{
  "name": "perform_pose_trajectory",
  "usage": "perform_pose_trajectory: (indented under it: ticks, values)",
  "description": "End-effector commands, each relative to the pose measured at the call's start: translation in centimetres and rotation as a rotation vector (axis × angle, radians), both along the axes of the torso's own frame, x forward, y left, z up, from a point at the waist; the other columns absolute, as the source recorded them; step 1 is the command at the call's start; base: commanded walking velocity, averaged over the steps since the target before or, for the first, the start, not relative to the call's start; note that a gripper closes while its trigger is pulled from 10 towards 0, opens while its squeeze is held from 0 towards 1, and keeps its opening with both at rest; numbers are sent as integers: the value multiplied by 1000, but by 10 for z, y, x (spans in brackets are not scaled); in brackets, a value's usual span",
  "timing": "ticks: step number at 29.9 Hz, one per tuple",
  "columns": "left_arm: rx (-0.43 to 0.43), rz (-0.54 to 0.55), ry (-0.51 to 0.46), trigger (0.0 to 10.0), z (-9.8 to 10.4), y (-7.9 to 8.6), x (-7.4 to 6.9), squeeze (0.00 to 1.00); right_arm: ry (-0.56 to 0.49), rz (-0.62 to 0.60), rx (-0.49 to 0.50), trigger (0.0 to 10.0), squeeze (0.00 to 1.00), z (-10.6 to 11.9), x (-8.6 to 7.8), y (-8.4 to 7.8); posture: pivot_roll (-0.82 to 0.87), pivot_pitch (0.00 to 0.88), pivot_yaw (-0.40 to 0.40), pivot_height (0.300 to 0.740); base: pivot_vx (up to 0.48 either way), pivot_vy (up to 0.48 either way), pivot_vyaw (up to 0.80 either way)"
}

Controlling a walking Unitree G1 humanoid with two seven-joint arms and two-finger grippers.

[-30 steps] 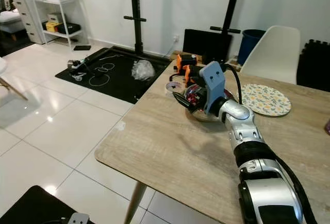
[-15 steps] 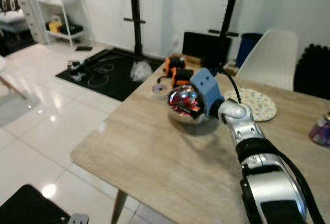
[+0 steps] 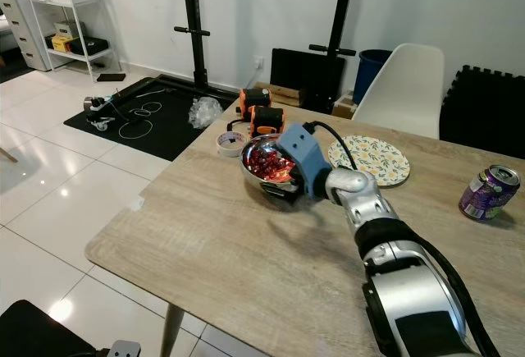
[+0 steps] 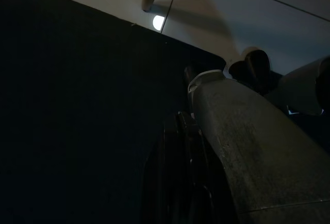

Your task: Restocking fridge

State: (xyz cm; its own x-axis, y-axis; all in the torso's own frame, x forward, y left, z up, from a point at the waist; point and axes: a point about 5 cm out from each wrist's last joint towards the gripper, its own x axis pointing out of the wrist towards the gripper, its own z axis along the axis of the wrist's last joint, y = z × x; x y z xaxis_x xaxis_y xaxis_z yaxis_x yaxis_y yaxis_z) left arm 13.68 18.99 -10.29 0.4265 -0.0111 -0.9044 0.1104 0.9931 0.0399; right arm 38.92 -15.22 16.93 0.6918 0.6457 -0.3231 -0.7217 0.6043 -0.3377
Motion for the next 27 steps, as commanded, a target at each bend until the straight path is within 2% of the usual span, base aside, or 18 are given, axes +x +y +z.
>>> perform_pose_trajectory:
  ticks: [1, 7, 11, 14, 19, 27]
  values:
    - [-9, -9, 53, 10000, -5, -5, -13, 0, 22, -4, -42, 10000, 0, -4, 1, 4, -73, 0, -36, 740, 0, 0, 0]
    - [-11, -9, 52, 10000, -5, -5, -13, 0, 61, -21, -152, 10000, 0, -17, 1, 13, -66, 0, -40, 740, 0, 0, 0]
    - [-11, -8, 53, 10000, -5, -5, -13, 0, 63, -35, -167, 10000, 0, -18, 2, 16, -62, 0, -41, 740, 0, 0, 0]
    - [-11, -7, 54, 10000, -5, -5, -14, 0, 67, -68, -207, 10000, 0, -21, 2, 15, -60, 0, -41, 740, 0, 0, 0]
    - [-9, -7, 48, 10000, -5, -4, -12, 0, 93, -143, -333, 10000, 0, -33, 1, 5, -54, 0, -42, 740, 0, 0, 0]
    - [-11, -3, 46, 10000, -4, -3, -12, 0, 105, -147, -376, 10000, 0, -39, -1, 4, -52, 0, -42, 740, 0, 0, 0]
